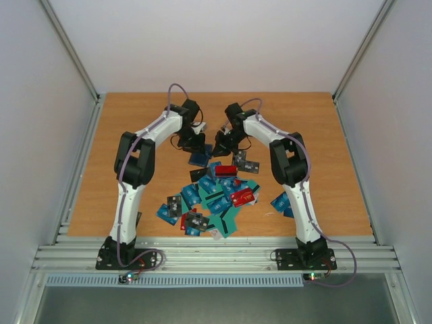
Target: Put the credit cards into the card holder
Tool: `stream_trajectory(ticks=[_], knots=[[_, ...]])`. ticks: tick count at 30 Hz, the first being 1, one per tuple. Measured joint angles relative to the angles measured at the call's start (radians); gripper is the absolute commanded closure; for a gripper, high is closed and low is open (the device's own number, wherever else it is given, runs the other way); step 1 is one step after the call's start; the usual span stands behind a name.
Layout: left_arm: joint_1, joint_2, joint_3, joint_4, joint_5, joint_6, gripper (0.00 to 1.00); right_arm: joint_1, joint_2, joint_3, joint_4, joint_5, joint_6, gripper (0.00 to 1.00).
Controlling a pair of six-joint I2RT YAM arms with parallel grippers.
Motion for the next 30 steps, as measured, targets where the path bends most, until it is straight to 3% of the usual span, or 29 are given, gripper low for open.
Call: stream_trajectory(ticks=[20,30], knots=[[0.008,0.027,0.025,-0.022,-0.011,-0.058,0.91,0.003,-0.065,-0.069,0.125,-0.076,0.066,0.91],[0.013,0.032,0.025,-0.023,-0.003,-0.057,0.93,0.003,-0.064,-0.082,0.162,-0.075,0.084,0.91]])
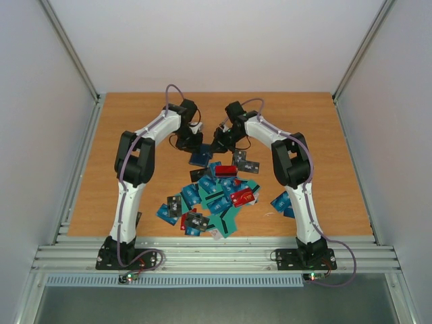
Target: Put the credit cards into the card holder
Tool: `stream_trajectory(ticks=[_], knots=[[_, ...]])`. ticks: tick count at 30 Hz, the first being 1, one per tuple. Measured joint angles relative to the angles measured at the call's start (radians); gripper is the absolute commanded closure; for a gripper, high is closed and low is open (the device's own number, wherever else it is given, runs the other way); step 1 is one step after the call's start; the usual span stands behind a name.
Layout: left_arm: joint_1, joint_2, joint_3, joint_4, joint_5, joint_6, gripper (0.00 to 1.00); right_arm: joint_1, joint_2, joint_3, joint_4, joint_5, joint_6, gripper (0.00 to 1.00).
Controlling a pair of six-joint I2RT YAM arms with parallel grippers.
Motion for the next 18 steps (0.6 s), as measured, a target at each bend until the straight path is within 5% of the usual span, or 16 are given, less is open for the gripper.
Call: stream_trajectory(ticks=[18], knots=[[0.005,0.005,0.001,0.000,0.012,0.004,0.94,0.002,0.001,-0.072,0.094,0.000,0.044,0.91]])
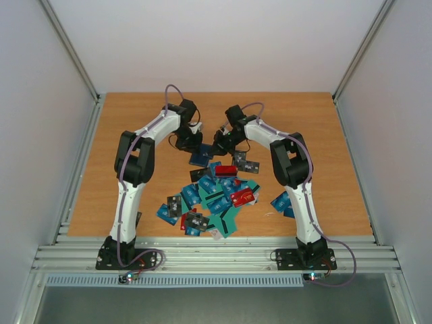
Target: Put the credit cards into the card holder
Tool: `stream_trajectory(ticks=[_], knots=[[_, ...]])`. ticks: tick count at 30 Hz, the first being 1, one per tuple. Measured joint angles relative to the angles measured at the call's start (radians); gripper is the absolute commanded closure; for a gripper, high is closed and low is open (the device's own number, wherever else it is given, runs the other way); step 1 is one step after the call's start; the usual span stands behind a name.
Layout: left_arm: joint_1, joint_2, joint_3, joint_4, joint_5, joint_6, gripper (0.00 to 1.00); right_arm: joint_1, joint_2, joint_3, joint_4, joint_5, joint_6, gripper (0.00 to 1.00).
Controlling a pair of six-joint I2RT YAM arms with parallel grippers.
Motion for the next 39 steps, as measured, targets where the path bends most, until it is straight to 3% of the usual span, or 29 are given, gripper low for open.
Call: stream_trajectory(ticks=[26,39], knots=[[0.001,0.003,0.002,-0.003,0.005,0.000,0.95,0.021,0.021,0.000,0.099,-0.019,0.050,0.91],[0.001,0.006,0.000,0.002,0.030,0.000,0.95,0.019,-0.012,-0.041,0.081,0.000,-0.047,0.90]])
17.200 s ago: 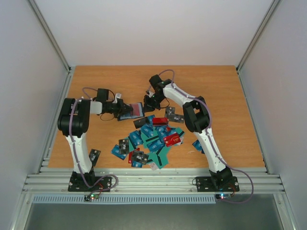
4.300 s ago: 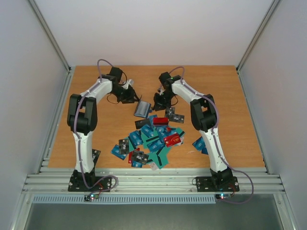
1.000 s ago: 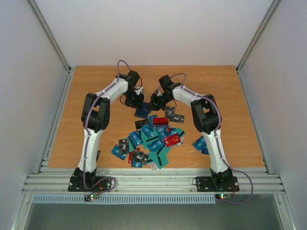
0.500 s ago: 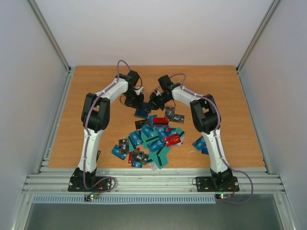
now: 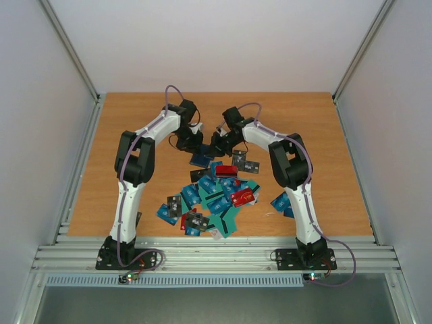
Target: Put the credit cards into the card holder
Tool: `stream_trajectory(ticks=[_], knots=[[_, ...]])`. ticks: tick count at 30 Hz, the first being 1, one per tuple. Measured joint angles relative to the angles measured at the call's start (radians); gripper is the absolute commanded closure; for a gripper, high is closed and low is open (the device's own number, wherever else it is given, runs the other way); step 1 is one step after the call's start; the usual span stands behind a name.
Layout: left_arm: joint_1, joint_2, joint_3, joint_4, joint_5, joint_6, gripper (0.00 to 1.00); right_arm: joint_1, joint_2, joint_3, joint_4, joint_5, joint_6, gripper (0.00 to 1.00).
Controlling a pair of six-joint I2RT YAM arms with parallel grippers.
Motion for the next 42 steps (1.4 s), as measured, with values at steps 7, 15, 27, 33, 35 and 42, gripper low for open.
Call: stream_trajectory(ticks=[7,15,27,33,35,42], knots=[[0.000,0.000,0.000,0.000,0.000,0.000,0.94,-0.014,-0.008,0.000,-0.033,0.011,-0.030,0.87],[0.000,0.000,0.000,-0.001,-0.007,0.000,0.95,-0.033,-0.082,-0.084,-0.048,0.037,-0.069,0.78],[-0.037,-0.005,0.015,-0.013,-0.090,0.006,0.76,-0.068,-0.135,-0.209,-0.029,0.056,-0.081,0.75],[-0.045,-0.014,0.017,-0.009,-0.074,0.005,0.57,-0.068,-0.135,-0.209,-0.003,0.052,-0.076,0.76],[-0.047,-0.016,0.017,-0.009,-0.075,0.011,0.53,-0.068,-0.135,-0.209,-0.001,0.048,-0.075,0.77],[-0.030,-0.052,-0.020,-0.025,-0.079,0.060,0.37,-0.068,-0.135,-0.207,0.006,0.036,-0.066,0.77]])
